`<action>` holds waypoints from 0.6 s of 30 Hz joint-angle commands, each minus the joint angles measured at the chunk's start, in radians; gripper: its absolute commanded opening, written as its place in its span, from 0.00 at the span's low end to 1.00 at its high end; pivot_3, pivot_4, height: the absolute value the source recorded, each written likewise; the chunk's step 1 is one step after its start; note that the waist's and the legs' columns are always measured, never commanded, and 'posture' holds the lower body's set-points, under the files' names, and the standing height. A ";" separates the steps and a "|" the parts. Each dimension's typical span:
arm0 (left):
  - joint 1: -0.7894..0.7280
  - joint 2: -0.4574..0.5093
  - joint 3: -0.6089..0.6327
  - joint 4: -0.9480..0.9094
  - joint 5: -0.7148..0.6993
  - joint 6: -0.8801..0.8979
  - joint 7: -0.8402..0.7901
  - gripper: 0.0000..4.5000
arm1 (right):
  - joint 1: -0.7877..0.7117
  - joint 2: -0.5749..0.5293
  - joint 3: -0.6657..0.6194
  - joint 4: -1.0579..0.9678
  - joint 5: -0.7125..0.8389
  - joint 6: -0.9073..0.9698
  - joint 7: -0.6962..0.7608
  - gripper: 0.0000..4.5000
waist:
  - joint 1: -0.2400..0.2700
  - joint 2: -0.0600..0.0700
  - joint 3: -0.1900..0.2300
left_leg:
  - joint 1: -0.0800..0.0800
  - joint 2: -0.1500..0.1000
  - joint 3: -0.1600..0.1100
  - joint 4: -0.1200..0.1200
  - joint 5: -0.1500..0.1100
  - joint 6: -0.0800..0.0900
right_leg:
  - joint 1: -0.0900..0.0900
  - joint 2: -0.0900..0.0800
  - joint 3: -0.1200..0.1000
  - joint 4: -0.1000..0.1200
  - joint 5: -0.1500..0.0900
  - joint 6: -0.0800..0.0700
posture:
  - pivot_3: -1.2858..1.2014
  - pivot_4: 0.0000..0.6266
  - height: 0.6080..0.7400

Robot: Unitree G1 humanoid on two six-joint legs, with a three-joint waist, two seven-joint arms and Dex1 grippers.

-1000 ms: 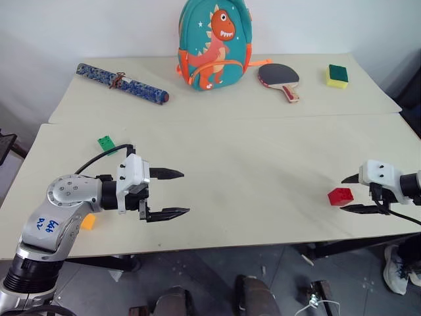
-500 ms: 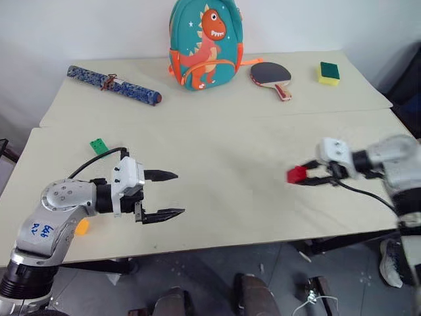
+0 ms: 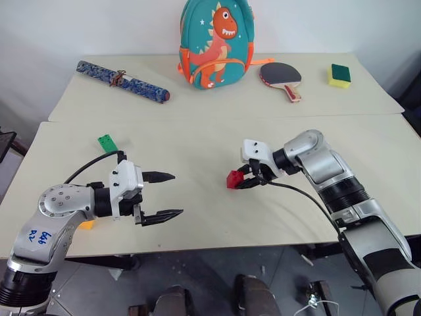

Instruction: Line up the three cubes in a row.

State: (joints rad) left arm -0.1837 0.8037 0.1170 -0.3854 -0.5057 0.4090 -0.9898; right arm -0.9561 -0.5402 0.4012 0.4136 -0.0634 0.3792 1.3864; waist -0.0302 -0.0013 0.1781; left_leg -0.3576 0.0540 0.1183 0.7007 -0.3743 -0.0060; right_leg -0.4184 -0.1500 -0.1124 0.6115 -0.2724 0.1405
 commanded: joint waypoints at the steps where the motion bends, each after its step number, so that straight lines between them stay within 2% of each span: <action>1: 0.006 0.000 0.018 -0.039 -0.006 -0.016 0.006 1.00 | 0.011 -0.009 0.032 -0.034 -0.035 0.039 -0.007 0.33 | 0.000 0.000 0.000 | 0.000 0.000 0.000 0.000 0.000 0.000 | 0.000 0.000 0.000 0.000 0.000 0.000 | 0.52 0.24 1.00; 6: 0.019 0.000 0.029 -0.030 -0.008 -0.031 0.003 1.00 | 0.025 -0.013 0.032 -0.083 -0.035 0.069 -0.013 0.70 | 0.000 0.000 0.000 | 0.000 0.000 0.001 0.000 0.000 0.000 | 0.000 0.000 0.000 0.000 0.000 0.000 | 0.52 0.24 1.00; 10: 0.046 -0.004 0.096 -0.009 -0.032 -0.041 0.014 1.00 | 0.040 -0.042 -0.027 -0.126 0.004 0.040 -0.019 0.98 | 0.000 0.000 0.000 | 0.000 0.000 0.001 0.000 0.000 0.000 | 0.000 0.000 0.000 0.000 0.000 0.000 | 0.52 0.24 1.00; 11: 0.068 -0.006 0.147 -0.003 -0.066 -0.027 0.015 1.00 | 0.055 -0.050 -0.077 -0.134 0.044 0.002 -0.022 0.99 | 0.000 0.000 0.000 | 0.000 0.000 0.001 -0.001 0.000 0.000 | 0.000 0.000 0.000 0.000 0.000 0.000 | 0.52 0.24 1.00; 15: 0.179 0.006 0.395 0.083 -0.106 -0.065 -0.007 1.00 | 0.222 -0.124 -0.277 -0.164 0.272 -0.224 0.137 0.99 | 0.004 -0.001 0.000 | -0.001 0.000 -0.001 -0.003 -0.001 -0.001 | -0.001 0.000 -0.002 -0.002 0.000 0.000 | 0.52 0.24 1.00; 18: 0.259 0.030 0.575 0.238 -0.105 -0.120 -0.061 1.00 | 0.311 -0.076 -0.464 -0.076 0.451 -0.405 0.191 0.99 | 0.002 -0.001 0.000 | -0.001 0.001 0.000 -0.004 -0.002 0.000 | 0.000 0.000 -0.004 -0.005 0.000 0.000 | 0.52 0.24 1.00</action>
State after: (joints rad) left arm 0.0581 0.8129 0.5959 -0.2032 -0.5964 0.3304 -1.0223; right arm -0.6520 -0.6425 0.0409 0.3154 0.2763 0.0720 1.5282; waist -0.0285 -0.0025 0.1781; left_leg -0.3582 0.0548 0.1192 0.6972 -0.3759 -0.0064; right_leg -0.4185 -0.1496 -0.1162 0.6063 -0.2724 0.1405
